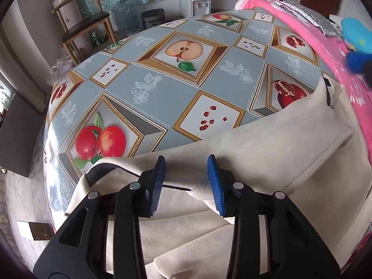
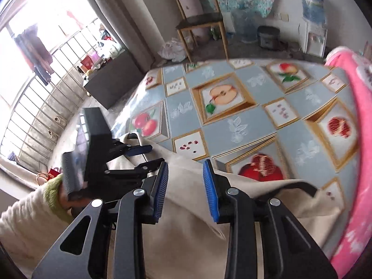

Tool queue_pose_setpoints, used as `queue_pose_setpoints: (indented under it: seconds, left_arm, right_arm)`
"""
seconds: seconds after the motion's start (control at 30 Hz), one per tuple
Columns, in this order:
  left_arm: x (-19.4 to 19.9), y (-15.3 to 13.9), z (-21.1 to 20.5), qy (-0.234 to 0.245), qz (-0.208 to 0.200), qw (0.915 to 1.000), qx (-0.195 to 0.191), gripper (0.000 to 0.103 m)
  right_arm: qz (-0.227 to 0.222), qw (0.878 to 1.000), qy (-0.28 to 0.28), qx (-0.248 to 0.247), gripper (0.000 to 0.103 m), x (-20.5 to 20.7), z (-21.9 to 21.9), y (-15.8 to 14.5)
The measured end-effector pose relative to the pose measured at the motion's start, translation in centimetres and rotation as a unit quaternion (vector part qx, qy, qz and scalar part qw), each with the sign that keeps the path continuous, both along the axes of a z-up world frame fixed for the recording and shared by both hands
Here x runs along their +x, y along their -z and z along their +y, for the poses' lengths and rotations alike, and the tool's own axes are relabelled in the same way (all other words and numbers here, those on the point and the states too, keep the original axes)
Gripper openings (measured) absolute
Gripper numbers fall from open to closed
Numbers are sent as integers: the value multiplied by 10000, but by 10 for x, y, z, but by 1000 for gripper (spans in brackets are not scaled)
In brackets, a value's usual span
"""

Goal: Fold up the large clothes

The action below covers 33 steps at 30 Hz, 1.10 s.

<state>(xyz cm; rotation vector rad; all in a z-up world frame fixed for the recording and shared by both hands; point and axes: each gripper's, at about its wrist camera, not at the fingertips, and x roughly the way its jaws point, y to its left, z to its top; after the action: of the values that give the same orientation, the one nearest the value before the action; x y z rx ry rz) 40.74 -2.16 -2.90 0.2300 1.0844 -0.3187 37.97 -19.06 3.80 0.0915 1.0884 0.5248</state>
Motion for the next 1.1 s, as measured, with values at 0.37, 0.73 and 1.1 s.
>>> queue_pose_setpoints:
  seconds: [0.37,0.73,1.1]
  left_arm:
    - [-6,-14,18,58,-189,9996,-210,36]
    - [-22,-35,29,53,-177,9970,-747,36]
    - [-82,-36,-26,1594,-502,9859,-88,68]
  right_arm:
    - [565,9979,17,-315,23,9,22,59]
    - [718,9970,-195,-209,23,8,35,69]
    - [763,9921,618,784,26,4,-21,30]
